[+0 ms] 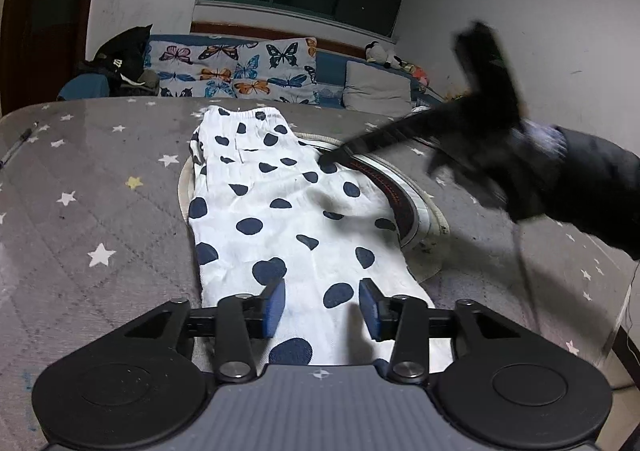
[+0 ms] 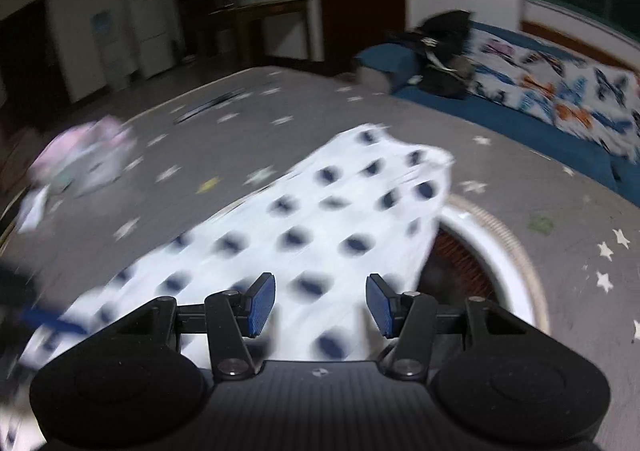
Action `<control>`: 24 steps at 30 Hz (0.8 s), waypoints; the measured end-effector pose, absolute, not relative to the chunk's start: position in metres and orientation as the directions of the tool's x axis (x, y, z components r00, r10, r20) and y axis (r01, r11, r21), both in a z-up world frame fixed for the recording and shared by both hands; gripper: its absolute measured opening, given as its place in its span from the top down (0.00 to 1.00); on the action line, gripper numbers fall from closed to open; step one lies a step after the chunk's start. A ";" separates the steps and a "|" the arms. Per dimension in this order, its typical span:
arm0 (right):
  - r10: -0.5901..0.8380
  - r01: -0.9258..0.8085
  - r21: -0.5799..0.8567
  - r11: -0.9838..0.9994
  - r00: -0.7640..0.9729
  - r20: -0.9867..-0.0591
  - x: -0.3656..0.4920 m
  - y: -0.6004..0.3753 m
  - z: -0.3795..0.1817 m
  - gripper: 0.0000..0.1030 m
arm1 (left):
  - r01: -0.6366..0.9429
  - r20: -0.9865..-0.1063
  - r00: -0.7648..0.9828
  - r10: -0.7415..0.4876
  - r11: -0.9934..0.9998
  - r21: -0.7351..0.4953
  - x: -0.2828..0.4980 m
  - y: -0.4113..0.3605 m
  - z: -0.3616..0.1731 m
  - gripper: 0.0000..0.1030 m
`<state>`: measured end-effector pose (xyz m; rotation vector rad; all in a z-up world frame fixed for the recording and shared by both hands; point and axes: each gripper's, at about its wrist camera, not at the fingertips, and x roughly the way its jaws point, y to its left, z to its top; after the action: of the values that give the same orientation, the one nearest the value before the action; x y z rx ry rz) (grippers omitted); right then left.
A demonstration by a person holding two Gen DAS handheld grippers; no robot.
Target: Fold clothes
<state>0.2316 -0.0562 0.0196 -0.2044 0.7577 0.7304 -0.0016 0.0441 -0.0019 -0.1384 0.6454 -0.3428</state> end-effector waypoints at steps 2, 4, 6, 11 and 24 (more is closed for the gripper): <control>0.509 -0.635 0.093 0.767 0.514 -0.691 0.260 -0.056 0.014 0.50 | 0.260 -0.572 0.741 -0.353 0.935 -0.241 0.001 0.045 -0.004 0.55; 0.492 -0.603 0.105 0.791 0.525 -0.695 0.288 -0.056 0.009 0.50 | 0.253 -0.574 0.738 -0.356 0.934 -0.254 0.003 0.047 -0.004 0.53; 0.479 -0.583 0.109 0.805 0.530 -0.700 0.312 -0.053 0.002 0.50 | 0.247 -0.577 0.734 -0.358 0.932 -0.265 0.005 0.047 -0.005 0.52; 0.466 -0.555 0.123 0.823 0.534 -0.706 0.358 -0.042 -0.013 0.50 | 0.238 -0.588 0.723 -0.363 0.930 -0.281 0.006 0.047 -0.007 0.50; 0.491 -0.576 0.121 0.808 0.545 -0.680 0.378 -0.024 -0.020 0.61 | 0.227 -0.595 0.717 -0.363 0.929 -0.292 0.010 0.048 -0.007 0.48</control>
<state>0.3782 -0.0240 -0.0201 -0.1214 0.7660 0.6347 0.0104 0.0482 -0.0068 -0.2045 0.6985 -0.3291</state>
